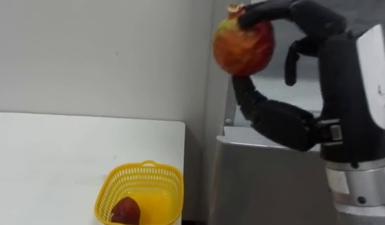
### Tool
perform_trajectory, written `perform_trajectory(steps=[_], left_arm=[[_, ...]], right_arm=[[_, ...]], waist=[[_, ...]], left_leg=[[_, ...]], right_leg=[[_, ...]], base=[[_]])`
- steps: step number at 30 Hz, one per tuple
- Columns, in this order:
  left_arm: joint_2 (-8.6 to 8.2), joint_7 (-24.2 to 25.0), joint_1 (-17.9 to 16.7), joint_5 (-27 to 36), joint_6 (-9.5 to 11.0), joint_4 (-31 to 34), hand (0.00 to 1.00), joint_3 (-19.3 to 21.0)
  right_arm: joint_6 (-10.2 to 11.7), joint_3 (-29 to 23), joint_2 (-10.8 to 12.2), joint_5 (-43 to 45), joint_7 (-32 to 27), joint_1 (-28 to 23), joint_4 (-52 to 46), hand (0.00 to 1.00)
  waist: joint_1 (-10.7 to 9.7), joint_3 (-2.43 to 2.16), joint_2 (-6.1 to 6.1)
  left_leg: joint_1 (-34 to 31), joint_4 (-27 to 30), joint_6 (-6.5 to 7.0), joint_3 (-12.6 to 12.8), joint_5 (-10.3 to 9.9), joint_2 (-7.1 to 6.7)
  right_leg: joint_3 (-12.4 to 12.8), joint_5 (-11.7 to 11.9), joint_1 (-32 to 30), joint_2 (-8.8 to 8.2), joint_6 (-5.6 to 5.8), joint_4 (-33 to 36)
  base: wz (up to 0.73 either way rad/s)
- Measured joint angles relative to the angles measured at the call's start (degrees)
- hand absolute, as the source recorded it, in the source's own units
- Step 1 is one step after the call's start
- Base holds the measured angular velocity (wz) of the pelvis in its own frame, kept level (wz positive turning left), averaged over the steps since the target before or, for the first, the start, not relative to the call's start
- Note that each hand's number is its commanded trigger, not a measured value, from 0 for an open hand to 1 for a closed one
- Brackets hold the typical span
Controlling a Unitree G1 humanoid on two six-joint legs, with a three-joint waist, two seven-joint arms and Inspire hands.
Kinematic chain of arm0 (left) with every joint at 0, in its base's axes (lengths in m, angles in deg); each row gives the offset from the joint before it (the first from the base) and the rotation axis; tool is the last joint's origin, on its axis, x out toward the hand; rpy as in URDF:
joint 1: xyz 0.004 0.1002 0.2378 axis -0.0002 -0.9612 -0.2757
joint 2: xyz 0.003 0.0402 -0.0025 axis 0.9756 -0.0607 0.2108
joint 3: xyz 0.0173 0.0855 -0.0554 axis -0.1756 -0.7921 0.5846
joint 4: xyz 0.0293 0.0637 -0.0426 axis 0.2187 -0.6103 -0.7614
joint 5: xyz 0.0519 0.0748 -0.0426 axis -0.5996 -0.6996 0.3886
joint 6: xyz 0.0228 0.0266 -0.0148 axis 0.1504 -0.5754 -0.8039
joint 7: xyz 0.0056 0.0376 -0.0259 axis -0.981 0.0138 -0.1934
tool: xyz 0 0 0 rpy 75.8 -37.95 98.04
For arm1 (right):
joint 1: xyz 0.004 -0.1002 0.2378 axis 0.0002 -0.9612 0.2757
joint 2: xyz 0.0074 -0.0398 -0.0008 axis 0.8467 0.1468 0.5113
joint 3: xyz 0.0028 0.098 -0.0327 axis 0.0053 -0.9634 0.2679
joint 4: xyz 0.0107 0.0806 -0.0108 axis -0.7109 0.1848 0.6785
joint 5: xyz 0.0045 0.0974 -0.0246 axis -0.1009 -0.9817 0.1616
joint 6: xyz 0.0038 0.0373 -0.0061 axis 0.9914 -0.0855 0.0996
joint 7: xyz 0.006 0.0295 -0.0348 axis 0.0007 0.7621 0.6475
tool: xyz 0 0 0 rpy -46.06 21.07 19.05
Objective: Retrieve from the upper fridge
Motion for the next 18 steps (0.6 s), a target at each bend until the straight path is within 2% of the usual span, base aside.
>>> perform_trajectory(steps=[5, 11, 13, 18], left_arm=[[0.29, 0.0, 0.1, 0.0, 0.1, -0.3, 0.00, 0.0], [0.60, 0.1, 0.2, -0.3, 0.1, -1.2, 0.00, -0.1], [0.86, 0.1, 0.3, -0.3, 0.0, -1.2, 0.00, -1.4], [0.84, 0.4, 0.8, -1.0, -0.3, -0.9, 0.00, -2.2]], right_arm=[[1.5, 0.8, 0.0, 0.1, 0.7, 0.0, 0.0, 1.00], [1.6, 3.3, 0.0, 4.3, 1.2, 0.0, 0.6, 1.00], [1.6, 4.4, 0.2, 5.3, 1.2, 0.0, 1.5, 1.00], [1.4, 6.3, 2.3, 7.7, 1.8, 0.1, 8.5, 1.00]], waist=[[1.2, 0.04, -0.94], [2.4, 0.12, -0.81], [2.8, 0.15, -0.78], [4.2, 0.17, -0.78]], left_leg=[[0.1, -0.3, 0.02, -0.1, 0.0, 0.00], [-0.1, -0.3, 0.02, -0.6, 0.0, -0.05], [-0.1, -0.3, 0.01, -0.8, 0.0, -0.09], [-0.9, 0.0, 0.01, -1.2, 0.0, -0.09]], right_leg=[[0.0, 0.0, 0.1, -0.04, 0.00, 0.0], [-0.4, 0.0, 0.1, 0.00, 0.01, 0.0], [-0.3, 0.0, 0.0, 0.00, 0.01, 0.0], [-0.2, 0.0, -0.4, 0.02, 0.01, 0.0]], base=[[0.02], [0.03], [0.07], [0.02]])
